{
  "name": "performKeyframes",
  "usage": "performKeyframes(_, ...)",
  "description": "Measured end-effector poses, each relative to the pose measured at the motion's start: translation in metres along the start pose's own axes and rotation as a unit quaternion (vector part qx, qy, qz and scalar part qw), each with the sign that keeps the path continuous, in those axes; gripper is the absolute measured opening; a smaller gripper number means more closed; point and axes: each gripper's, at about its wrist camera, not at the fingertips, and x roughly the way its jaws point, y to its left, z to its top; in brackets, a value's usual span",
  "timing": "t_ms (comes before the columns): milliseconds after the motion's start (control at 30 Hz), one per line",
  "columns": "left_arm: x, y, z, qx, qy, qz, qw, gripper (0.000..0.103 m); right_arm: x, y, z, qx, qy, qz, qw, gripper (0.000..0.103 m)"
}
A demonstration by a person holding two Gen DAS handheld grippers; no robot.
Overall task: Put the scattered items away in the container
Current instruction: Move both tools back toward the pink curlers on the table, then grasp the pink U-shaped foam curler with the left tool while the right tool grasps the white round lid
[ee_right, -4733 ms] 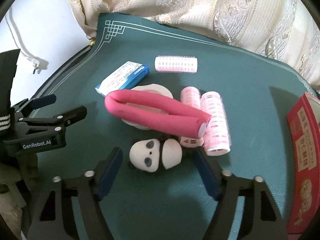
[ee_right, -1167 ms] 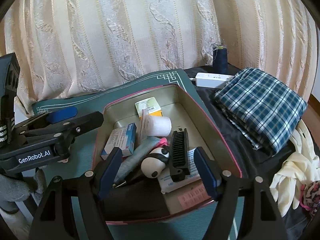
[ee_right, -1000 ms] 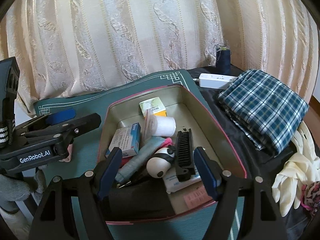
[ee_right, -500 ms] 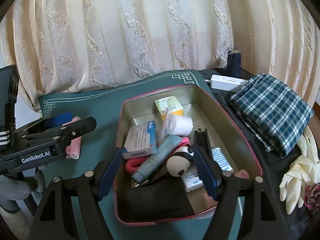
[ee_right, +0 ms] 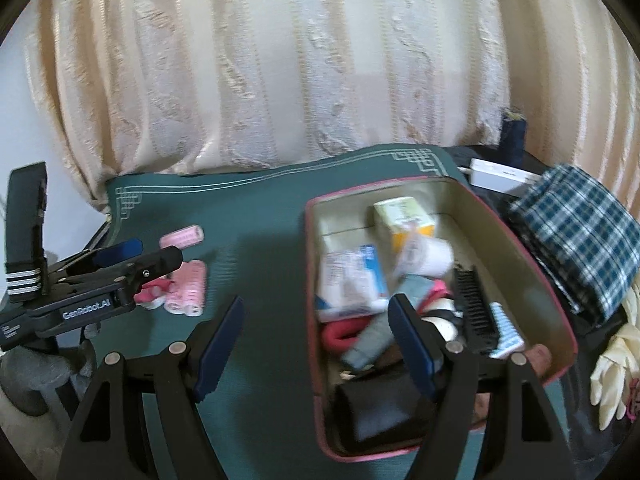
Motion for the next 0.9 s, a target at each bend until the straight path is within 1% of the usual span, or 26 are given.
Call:
performKeyframes(267,-0.011,0.070,-0.016,-0.058,-0.001,0.040,0.9975,0.085,0.010,0.042,-0.001,-0.037,0.010,0.032,0.999,0.078)
performKeyframes(467,-0.014,0.108,-0.028,-0.090,-0.002,0.053,0.9945,0.085,0.026,0.076,-0.002,-0.065,0.026,0.049,0.996,0.078)
performKeyframes(633,-0.012,0.123,-0.038,-0.094,0.007,0.042,0.9946,0.085,0.044,0.100,-0.006,-0.084,0.043,0.059,0.994,0.078)
performKeyframes(800,-0.011,0.129,-0.046,-0.079,0.015,0.011,0.9967,0.085,0.064,0.112,-0.013,-0.085,0.070,0.064,0.992,0.078)
performKeyframes(900,-0.010,0.129,-0.049,-0.067,0.020,-0.015,0.9975,0.085,0.074,0.114,-0.015,-0.081,0.082,0.061,0.991,0.078)
